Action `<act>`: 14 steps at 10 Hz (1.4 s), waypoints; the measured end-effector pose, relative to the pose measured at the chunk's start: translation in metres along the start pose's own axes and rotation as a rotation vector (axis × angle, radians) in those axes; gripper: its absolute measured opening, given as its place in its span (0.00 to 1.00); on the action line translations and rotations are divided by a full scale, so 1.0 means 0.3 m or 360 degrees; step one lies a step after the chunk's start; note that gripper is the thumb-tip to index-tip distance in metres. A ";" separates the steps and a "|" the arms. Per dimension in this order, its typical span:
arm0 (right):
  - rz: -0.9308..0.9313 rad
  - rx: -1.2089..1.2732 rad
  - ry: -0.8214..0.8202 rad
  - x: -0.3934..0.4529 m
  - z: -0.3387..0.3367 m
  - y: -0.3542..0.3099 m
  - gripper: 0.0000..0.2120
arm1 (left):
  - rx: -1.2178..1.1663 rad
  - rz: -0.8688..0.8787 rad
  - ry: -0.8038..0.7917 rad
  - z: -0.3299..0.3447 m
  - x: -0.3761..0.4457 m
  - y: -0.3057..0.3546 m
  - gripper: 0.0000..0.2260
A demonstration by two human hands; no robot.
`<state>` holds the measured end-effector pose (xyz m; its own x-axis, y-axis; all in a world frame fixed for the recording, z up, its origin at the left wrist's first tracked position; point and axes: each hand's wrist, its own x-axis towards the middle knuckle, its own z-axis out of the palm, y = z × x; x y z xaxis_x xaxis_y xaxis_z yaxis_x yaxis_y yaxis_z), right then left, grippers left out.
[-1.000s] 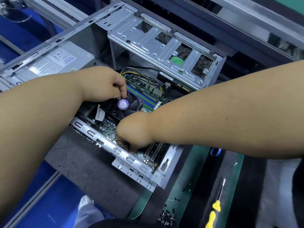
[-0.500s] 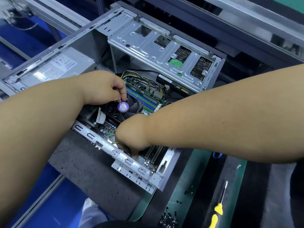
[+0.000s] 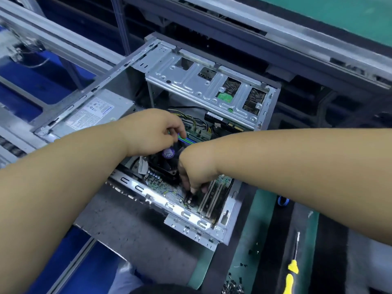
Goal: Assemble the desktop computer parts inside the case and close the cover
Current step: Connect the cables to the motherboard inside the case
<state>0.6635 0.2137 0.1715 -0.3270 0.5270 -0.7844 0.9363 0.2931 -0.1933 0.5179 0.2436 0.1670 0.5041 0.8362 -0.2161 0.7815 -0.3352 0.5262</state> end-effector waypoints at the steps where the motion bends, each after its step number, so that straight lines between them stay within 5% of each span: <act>1: 0.0179 0.0153 -0.0198 0.011 0.031 -0.003 0.12 | 0.0213 0.0276 -0.0140 -0.047 0.033 0.022 0.12; 2: 0.0535 0.0573 -0.0348 0.069 0.064 0.003 0.07 | 0.0356 0.0511 -0.0263 -0.100 0.076 0.035 0.11; 3: 0.0654 0.0694 -0.0079 0.051 0.055 -0.016 0.11 | 0.0535 0.0697 -0.0435 -0.134 0.112 0.040 0.12; 5: 0.1092 0.1209 -0.0307 0.059 0.077 -0.055 0.14 | 0.0822 0.1017 -0.0753 -0.139 0.156 0.054 0.15; 8: 0.1464 0.1643 -0.0428 0.060 0.147 -0.051 0.17 | 0.1019 0.1198 -0.0783 -0.018 0.221 0.100 0.16; 11: 0.1601 0.1570 -0.0577 0.117 0.185 -0.031 0.15 | 0.0491 0.1313 -0.0826 0.009 0.312 0.052 0.16; 14: 0.1526 0.1410 -0.0889 0.125 0.179 -0.060 0.13 | 0.0473 0.1365 -0.0918 0.017 0.304 0.048 0.14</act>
<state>0.6411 0.1854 0.1141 0.3680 -0.2077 -0.9064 0.6003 -0.6913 0.4021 0.5770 0.3130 0.1508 0.9633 -0.0332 -0.2664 0.1035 -0.8697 0.4827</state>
